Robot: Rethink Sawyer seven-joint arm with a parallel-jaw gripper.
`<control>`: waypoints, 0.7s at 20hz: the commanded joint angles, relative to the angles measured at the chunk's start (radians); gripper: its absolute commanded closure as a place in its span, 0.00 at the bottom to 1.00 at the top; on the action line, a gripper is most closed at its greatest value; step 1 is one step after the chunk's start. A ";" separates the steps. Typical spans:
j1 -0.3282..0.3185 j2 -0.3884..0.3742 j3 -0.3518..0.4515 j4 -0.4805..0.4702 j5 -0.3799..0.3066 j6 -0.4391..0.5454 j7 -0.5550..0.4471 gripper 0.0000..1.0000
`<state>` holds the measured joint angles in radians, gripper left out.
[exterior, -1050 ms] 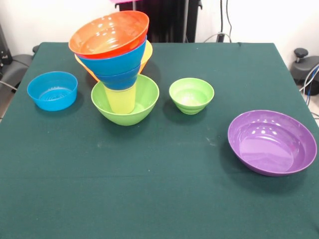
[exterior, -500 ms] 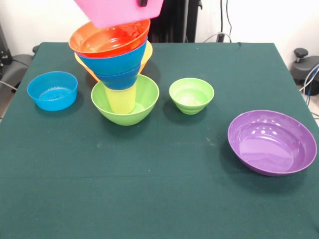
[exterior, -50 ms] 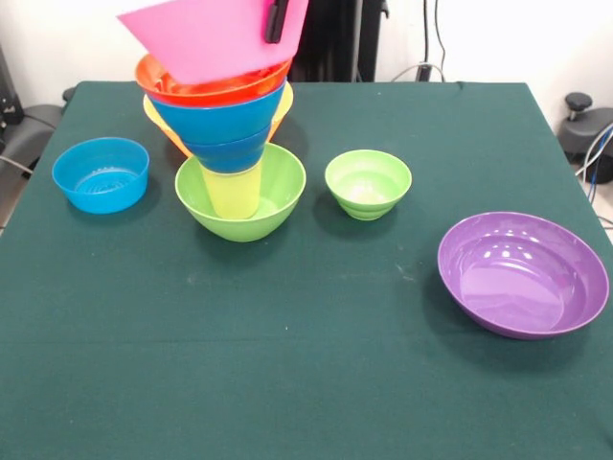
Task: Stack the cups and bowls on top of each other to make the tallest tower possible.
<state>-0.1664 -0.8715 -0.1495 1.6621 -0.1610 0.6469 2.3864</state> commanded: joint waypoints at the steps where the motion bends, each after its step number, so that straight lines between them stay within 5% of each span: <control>1: -0.026 0.038 0.146 0.049 -0.108 0.007 -0.226 1.00; 14: -0.059 0.025 0.185 0.051 -0.167 0.016 -0.212 1.00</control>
<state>-0.2120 -0.8707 -0.0755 1.6663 -0.2374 0.6470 2.3864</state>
